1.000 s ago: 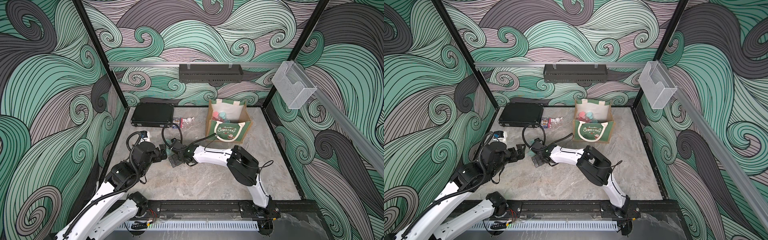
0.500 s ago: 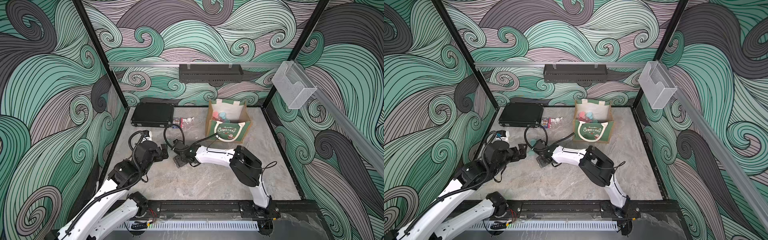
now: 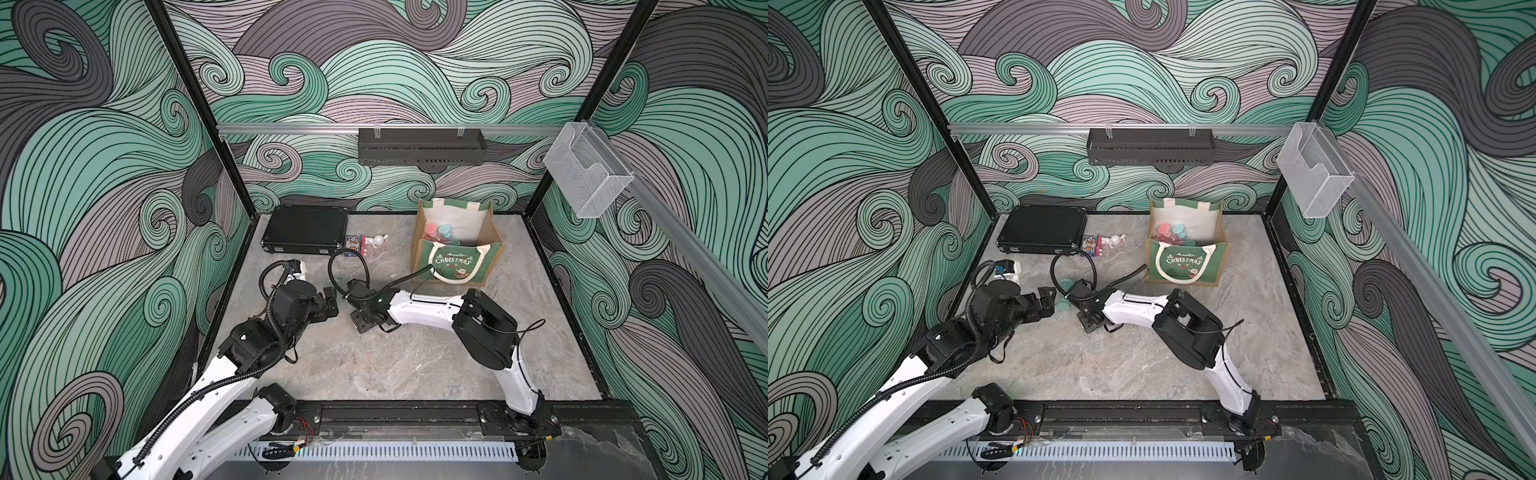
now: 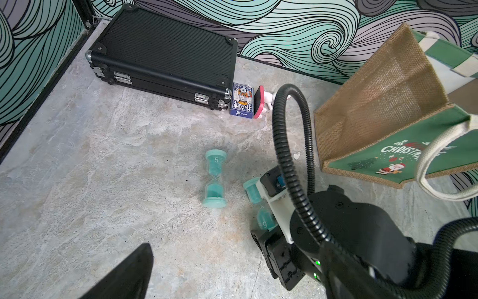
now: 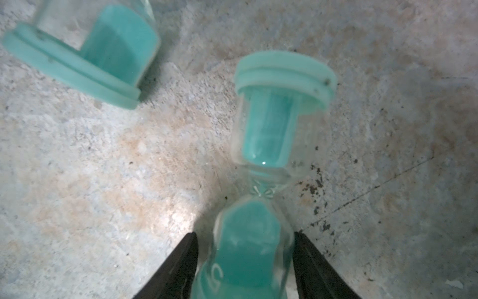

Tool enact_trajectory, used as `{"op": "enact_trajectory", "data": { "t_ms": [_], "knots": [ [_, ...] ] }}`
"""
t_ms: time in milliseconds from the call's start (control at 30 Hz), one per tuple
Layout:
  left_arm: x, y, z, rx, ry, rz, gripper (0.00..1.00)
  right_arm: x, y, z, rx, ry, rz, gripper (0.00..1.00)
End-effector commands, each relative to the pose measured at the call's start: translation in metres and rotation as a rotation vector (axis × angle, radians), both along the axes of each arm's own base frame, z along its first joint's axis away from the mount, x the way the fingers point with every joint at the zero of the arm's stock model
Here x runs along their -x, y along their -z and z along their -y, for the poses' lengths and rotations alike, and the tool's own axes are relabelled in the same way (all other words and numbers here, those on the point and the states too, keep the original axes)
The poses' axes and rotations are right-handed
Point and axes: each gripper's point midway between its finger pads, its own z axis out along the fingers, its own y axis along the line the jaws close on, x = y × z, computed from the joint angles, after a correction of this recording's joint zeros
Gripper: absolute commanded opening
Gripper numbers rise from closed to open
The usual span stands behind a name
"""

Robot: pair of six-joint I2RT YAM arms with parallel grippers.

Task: Put the hourglass into the canvas bag
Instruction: Pick up the hourglass from the center of the board, then place the hourglass in the canvas bag.

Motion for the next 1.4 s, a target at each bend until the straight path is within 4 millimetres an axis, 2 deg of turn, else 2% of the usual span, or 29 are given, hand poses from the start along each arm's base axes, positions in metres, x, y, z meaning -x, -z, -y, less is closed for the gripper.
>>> {"op": "enact_trajectory", "data": {
  "t_ms": [0,167,300,500,700,900,1067,1200,1367],
  "knots": [
    [-0.004,-0.009,0.002,0.020,-0.001,0.022,0.99,-0.004,0.003,0.005,0.015,0.015,0.007,0.54],
    [-0.003,-0.013,0.002,0.020,0.006,0.021,0.99,-0.009,-0.008,0.006,-0.003,0.020,0.036,0.44],
    [0.000,-0.018,0.001,0.021,0.012,0.031,0.99,-0.014,-0.026,0.010,-0.029,0.029,0.066,0.37],
    [0.003,-0.031,0.001,0.036,0.027,0.054,0.99,-0.021,-0.078,0.019,-0.123,0.043,0.128,0.32],
    [0.004,-0.048,-0.001,0.042,0.036,0.101,0.99,-0.030,-0.137,0.035,-0.205,0.056,0.198,0.31],
    [-0.002,-0.056,0.011,0.048,0.077,0.110,0.99,-0.048,-0.206,0.067,-0.276,0.099,0.279,0.31],
    [-0.014,-0.060,0.035,0.068,0.160,0.098,0.99,-0.061,-0.260,0.106,-0.335,0.156,0.361,0.30],
    [-0.021,-0.060,0.057,0.082,0.250,0.083,0.99,-0.074,-0.286,0.141,-0.355,0.214,0.397,0.28],
    [-0.032,-0.051,0.076,0.095,0.298,0.045,0.99,-0.099,-0.296,0.188,-0.353,0.328,0.414,0.25]
  ]
}}
